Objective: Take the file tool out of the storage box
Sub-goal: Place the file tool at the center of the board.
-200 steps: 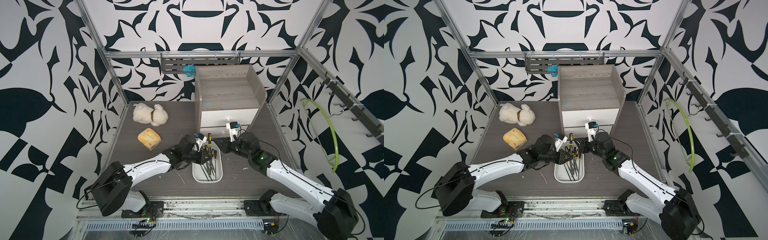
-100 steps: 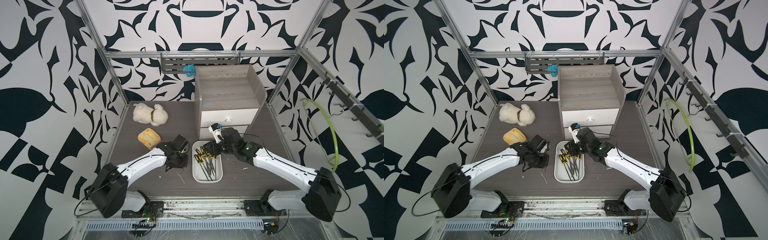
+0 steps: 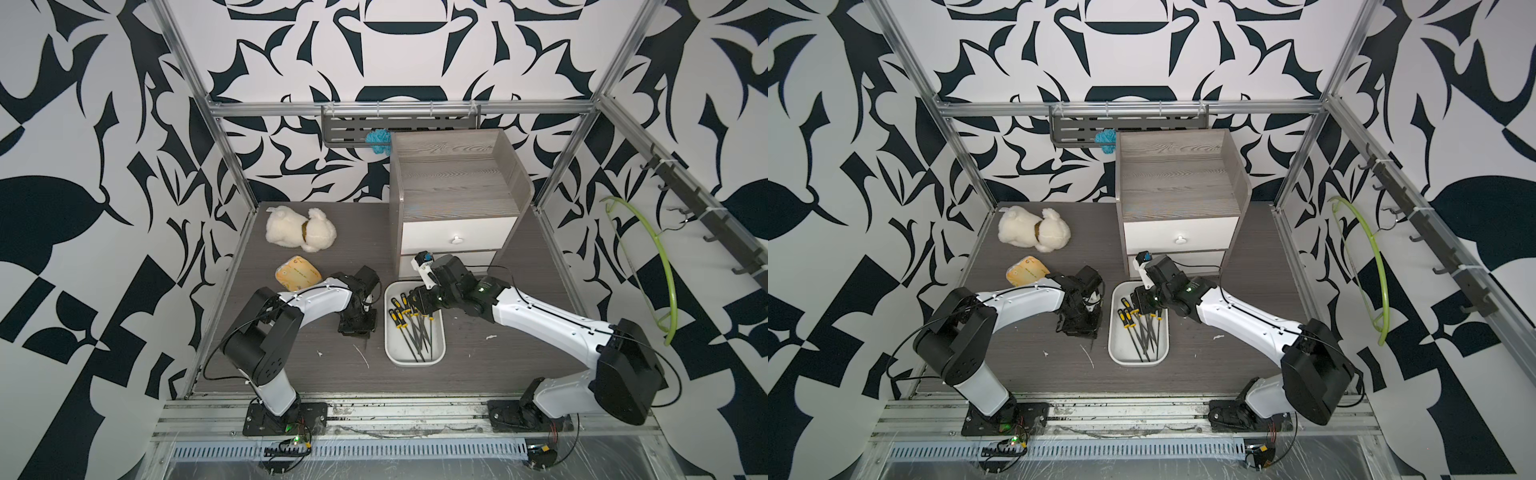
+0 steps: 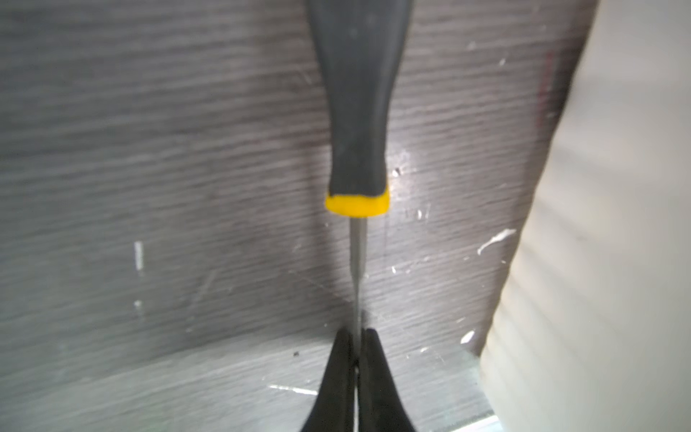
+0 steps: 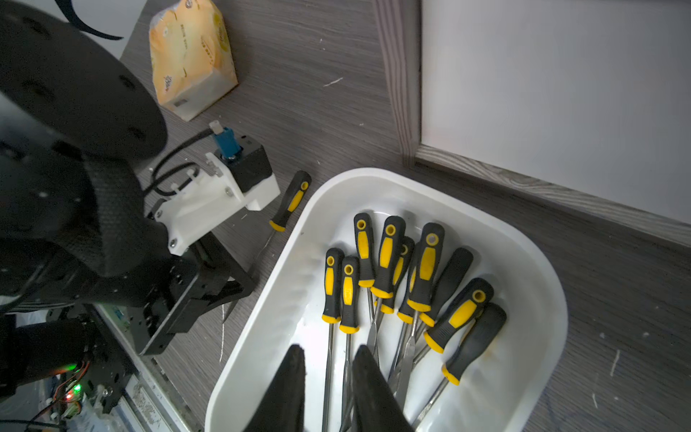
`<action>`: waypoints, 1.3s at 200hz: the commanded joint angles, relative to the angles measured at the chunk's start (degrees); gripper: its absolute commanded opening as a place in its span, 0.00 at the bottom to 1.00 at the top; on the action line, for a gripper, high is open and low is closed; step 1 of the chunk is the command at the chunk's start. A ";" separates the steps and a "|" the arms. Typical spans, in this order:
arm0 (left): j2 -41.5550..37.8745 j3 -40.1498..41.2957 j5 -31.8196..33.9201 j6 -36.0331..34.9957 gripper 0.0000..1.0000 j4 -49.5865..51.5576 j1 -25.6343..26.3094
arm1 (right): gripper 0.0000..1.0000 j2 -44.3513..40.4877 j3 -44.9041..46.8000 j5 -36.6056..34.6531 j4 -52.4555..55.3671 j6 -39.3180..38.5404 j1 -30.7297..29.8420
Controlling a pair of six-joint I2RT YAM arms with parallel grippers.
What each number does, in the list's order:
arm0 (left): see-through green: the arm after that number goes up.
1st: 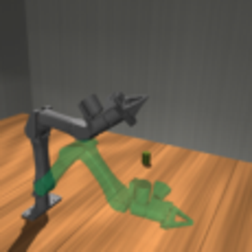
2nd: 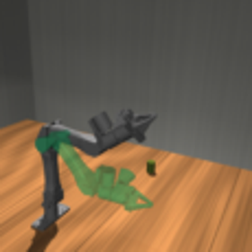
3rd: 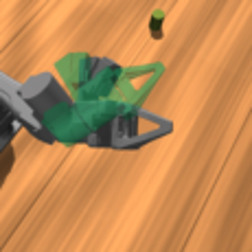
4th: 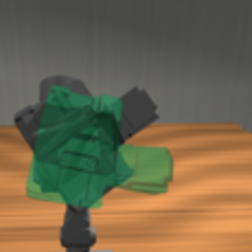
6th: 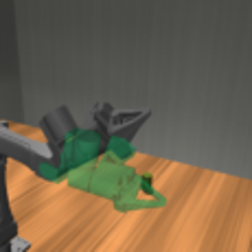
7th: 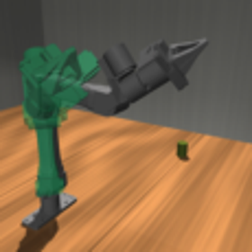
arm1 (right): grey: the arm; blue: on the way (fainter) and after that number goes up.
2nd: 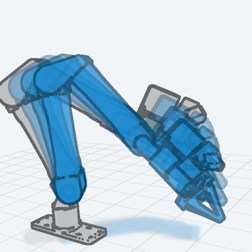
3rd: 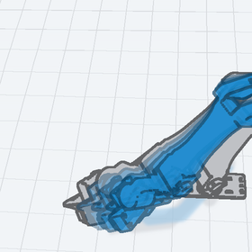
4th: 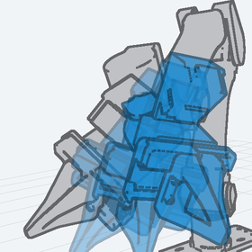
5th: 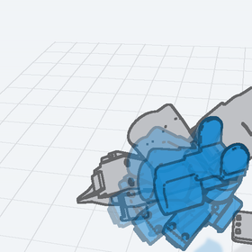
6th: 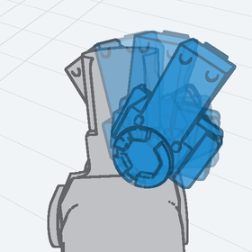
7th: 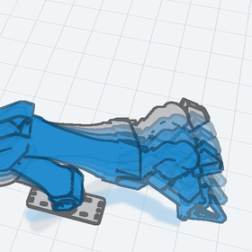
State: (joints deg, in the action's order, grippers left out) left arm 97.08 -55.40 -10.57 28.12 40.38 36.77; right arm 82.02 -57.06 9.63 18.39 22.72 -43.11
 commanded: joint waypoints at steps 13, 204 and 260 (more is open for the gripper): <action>2.48 -2.12 -2.04 -1.76 0.00 3.00 -0.30 | 0.27 4.41 -4.32 -0.65 3.13 -1.38 -0.81; -2.05 -1.19 0.40 -0.17 0.27 2.37 -0.24 | 0.25 18.07 -12.74 -22.55 10.14 -4.23 -4.44; -10.11 -3.25 2.38 0.93 0.32 3.92 -0.24 | 0.22 21.40 -14.49 -25.49 10.28 -5.01 -4.32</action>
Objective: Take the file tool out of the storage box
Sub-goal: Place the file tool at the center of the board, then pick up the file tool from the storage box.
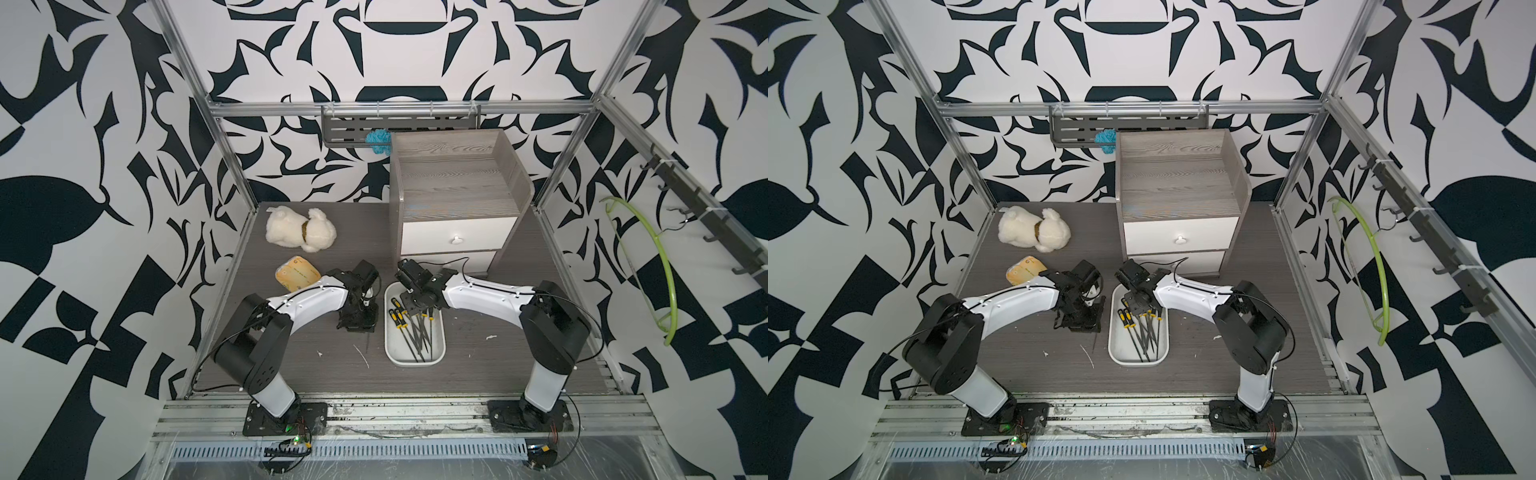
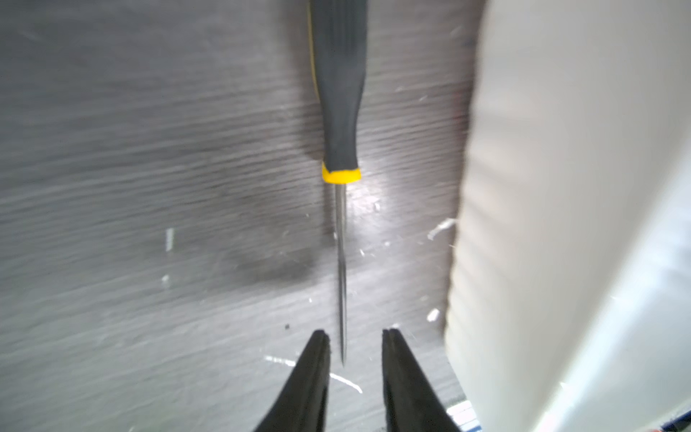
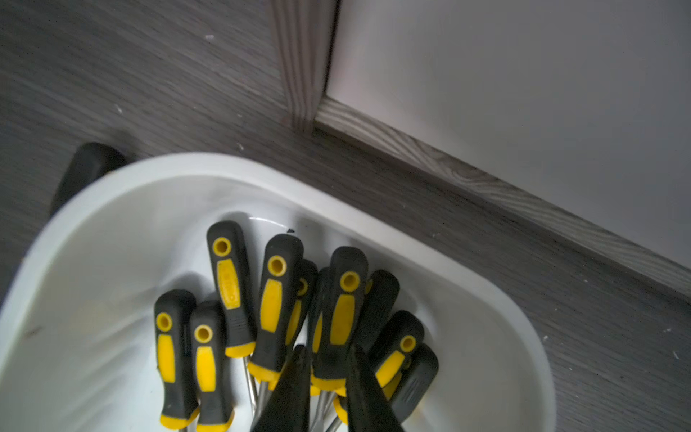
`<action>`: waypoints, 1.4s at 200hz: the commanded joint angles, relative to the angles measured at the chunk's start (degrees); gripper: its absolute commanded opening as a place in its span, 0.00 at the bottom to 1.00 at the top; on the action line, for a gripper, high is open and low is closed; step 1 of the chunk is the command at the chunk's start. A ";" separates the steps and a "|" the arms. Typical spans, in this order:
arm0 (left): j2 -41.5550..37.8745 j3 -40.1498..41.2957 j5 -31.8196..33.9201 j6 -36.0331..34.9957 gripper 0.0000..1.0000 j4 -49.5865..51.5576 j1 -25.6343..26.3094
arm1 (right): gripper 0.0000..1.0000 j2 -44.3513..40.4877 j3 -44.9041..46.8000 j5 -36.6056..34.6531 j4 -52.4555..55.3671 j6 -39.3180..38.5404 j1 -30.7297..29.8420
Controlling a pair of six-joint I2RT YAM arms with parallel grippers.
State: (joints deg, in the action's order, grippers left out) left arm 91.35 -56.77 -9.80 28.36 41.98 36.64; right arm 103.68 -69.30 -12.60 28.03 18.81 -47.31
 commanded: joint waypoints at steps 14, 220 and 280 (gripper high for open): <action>-6.43 -3.36 1.14 0.86 0.35 1.86 -0.17 | 0.21 0.44 -2.42 -3.48 0.26 -1.24 -0.10; -22.38 12.39 -13.34 5.06 0.36 -32.65 -0.09 | 0.04 -8.09 3.24 -0.51 -5.72 0.33 -0.20; -25.83 20.55 -24.89 10.74 0.43 -54.56 -0.08 | 0.00 -28.80 14.91 6.15 -17.67 0.03 0.24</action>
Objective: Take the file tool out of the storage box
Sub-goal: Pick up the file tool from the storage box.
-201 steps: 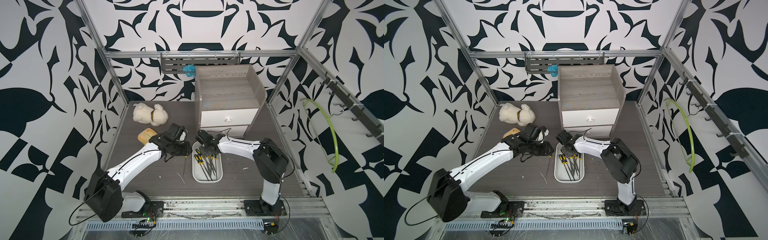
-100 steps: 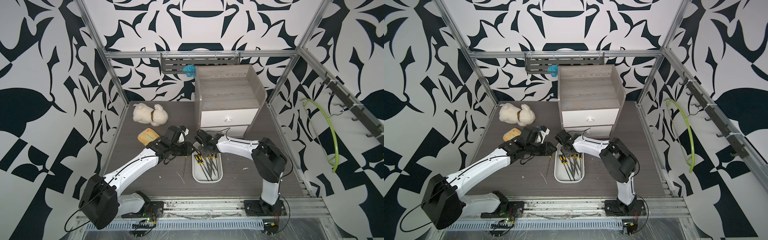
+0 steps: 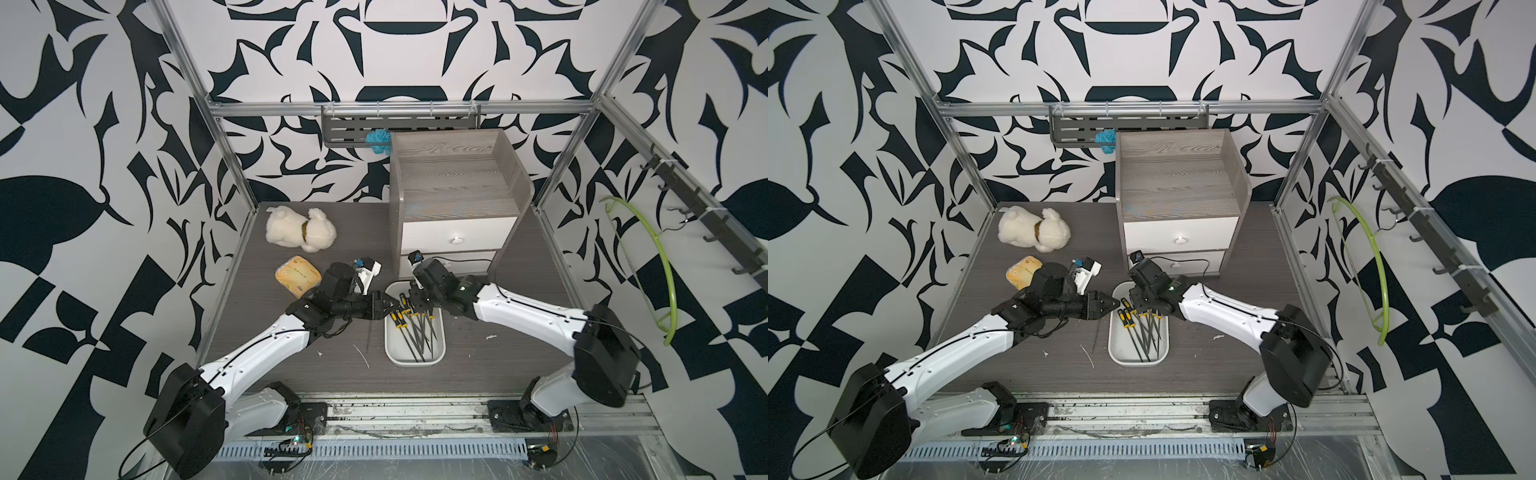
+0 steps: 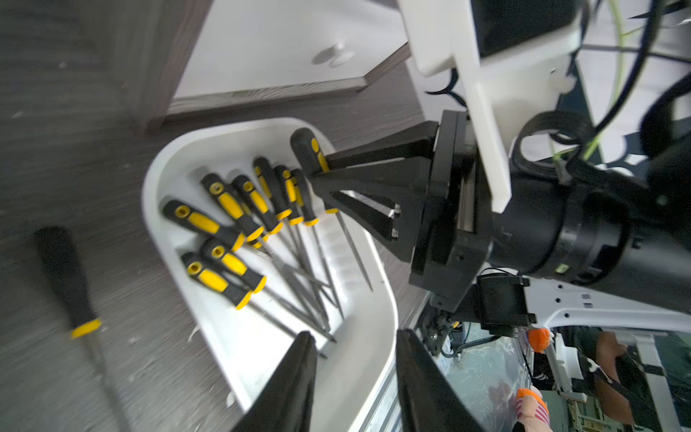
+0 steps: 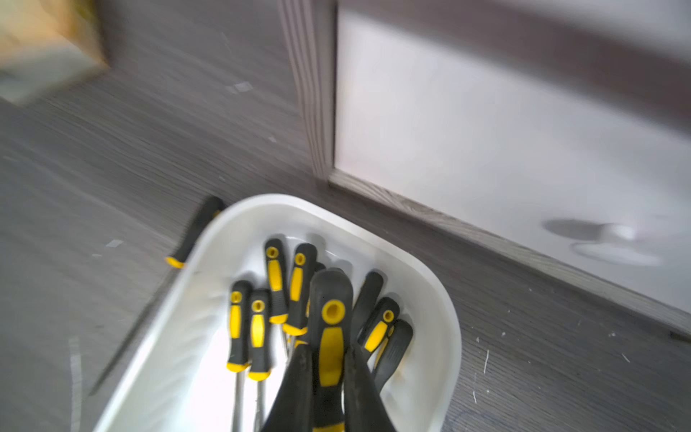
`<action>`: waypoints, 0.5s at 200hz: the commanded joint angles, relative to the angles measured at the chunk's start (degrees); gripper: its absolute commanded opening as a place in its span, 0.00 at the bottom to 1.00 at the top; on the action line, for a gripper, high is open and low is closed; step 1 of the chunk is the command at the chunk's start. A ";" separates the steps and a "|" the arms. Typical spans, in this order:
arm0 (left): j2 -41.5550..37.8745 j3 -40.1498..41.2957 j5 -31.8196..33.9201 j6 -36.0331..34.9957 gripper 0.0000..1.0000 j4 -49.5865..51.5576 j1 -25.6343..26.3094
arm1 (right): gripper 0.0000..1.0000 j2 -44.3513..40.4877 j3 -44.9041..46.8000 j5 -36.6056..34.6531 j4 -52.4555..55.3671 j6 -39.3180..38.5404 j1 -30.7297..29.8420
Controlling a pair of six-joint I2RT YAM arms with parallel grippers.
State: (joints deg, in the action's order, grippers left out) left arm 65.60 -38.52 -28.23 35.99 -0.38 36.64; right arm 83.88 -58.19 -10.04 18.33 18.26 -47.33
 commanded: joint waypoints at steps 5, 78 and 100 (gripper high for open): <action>0.48 2.48 -7.28 3.56 0.44 -13.73 0.06 | 0.00 -10.68 4.82 4.56 -9.14 0.76 0.53; 10.62 -0.09 -2.19 -2.28 0.58 -17.65 10.49 | 0.00 -17.19 11.95 20.38 -20.54 7.71 7.90; 12.89 -0.07 -2.49 -0.47 0.59 -19.71 11.03 | 0.00 -20.78 14.31 19.92 -22.17 8.49 8.96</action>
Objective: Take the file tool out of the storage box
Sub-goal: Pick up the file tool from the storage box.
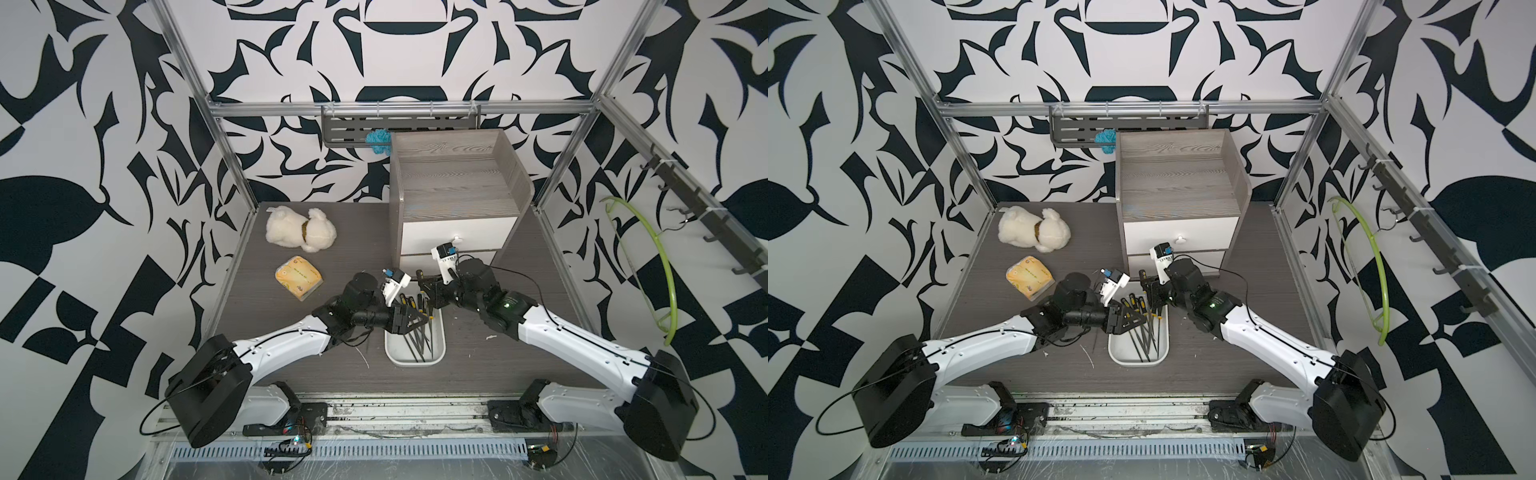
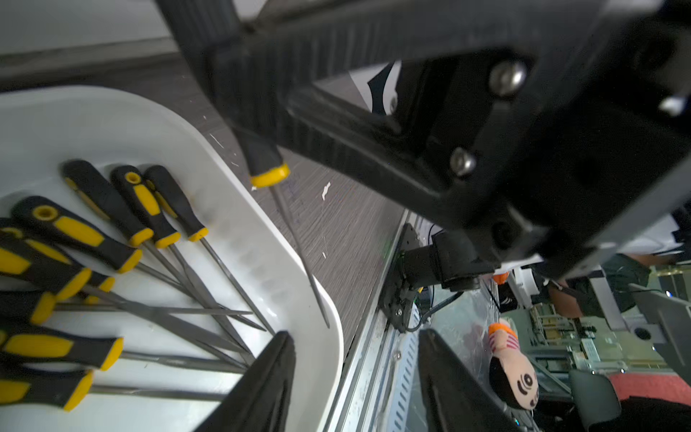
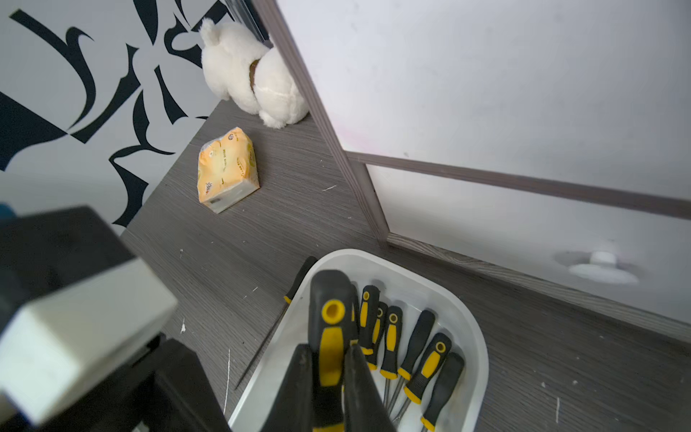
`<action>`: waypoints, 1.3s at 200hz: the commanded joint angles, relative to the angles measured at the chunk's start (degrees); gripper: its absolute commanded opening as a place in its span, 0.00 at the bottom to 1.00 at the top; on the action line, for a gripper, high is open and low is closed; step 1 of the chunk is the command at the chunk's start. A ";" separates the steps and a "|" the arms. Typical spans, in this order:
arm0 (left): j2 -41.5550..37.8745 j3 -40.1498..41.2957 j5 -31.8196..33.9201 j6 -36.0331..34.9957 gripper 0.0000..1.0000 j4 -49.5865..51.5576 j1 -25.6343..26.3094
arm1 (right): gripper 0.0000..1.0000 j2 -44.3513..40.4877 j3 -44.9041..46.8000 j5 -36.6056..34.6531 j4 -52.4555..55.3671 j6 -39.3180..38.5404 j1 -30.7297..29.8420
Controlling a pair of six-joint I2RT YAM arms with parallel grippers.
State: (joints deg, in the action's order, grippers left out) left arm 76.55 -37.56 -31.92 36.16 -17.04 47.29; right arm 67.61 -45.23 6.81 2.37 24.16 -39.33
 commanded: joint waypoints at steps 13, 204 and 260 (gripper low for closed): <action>3.59 -1.35 0.66 -0.22 0.60 -4.36 0.76 | 0.00 -6.00 2.59 2.72 -7.38 3.18 1.23; 11.98 -3.94 -2.00 3.65 0.22 -8.55 2.20 | 0.00 -5.65 6.21 1.45 -12.93 6.35 1.36; 11.52 -3.71 -1.63 3.56 0.00 -8.23 2.20 | 0.02 -4.36 6.39 2.00 -13.58 6.34 1.30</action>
State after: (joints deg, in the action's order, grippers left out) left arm 88.20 -40.51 -32.99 40.25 -24.80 49.39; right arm 63.09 -38.57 8.32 -7.60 30.28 -37.95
